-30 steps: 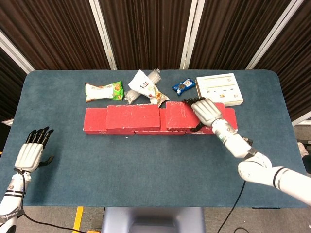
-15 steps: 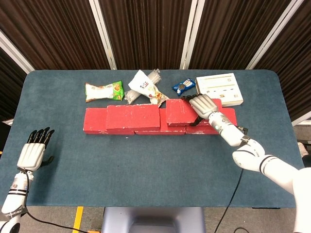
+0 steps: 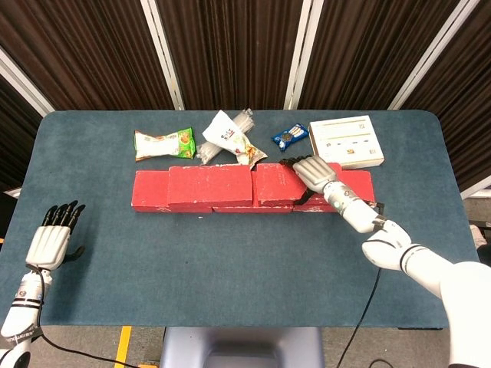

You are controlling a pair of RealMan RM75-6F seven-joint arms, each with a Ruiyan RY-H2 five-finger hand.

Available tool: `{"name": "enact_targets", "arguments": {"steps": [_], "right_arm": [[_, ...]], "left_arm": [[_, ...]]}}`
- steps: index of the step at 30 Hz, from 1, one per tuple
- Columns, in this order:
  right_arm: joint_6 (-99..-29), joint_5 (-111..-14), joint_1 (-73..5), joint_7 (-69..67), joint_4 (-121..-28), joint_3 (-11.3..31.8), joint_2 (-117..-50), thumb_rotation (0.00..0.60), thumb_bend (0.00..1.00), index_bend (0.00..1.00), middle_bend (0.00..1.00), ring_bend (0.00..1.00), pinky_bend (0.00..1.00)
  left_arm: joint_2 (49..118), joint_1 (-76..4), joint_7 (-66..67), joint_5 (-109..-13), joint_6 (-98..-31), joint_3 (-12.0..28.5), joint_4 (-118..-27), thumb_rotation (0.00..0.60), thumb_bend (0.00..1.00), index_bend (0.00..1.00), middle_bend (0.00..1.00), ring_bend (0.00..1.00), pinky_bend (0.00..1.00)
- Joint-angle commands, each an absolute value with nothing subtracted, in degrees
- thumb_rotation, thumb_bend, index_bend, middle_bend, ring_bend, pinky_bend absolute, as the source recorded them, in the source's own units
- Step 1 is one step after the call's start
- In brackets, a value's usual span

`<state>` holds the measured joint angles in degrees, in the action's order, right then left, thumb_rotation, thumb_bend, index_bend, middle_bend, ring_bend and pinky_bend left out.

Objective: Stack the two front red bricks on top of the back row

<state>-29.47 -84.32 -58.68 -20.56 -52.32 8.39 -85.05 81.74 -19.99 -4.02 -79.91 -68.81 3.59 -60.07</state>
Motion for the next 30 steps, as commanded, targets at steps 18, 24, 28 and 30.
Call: {"name": "enact_targets", "arguments": {"steps": [18,24,28,30], "right_arm": [[-27.5,-79.7,-59.8,-16.8,-53.5,8.3,-85.2,0.600,0.12,0.29,0.46,0.28,0.44],[-26.8,-77.4,-59.9,-14.4,-53.3,8.7,-85.5,0.600,0.12,0.08,0.32,0.18,0.38],[-27.1,-75.9,-59.7,-13.3,-53.8,9.3,-85.6,0.600,0.12,0.00,0.25,0.13,0.38],[-27.2,-75.4,-59.7,-12.8,-53.9,9.5,-85.6,0.600,0.11,0.00,0.24,0.11,0.38]], "left_arm": [[81.8,-20.2,-4.9,-80.4,-67.6,3.4,-59.7,0.600,0.27,0.00,0.00,0.00,0.04],[81.7,-20.2,-5.1,-80.5,-67.5,3.4,-59.7,0.600,0.27,0.00,0.00,0.00,0.04],[81.7,-20.2,-5.3,-80.6,-67.4,3.4,-59.7,0.600,0.27,0.00,0.00,0.00,0.04],[81.6,-20.2,-5.4,-80.6,-67.4,3.4,-59.7,0.600,0.27,0.00,0.00,0.00,0.04]]}}
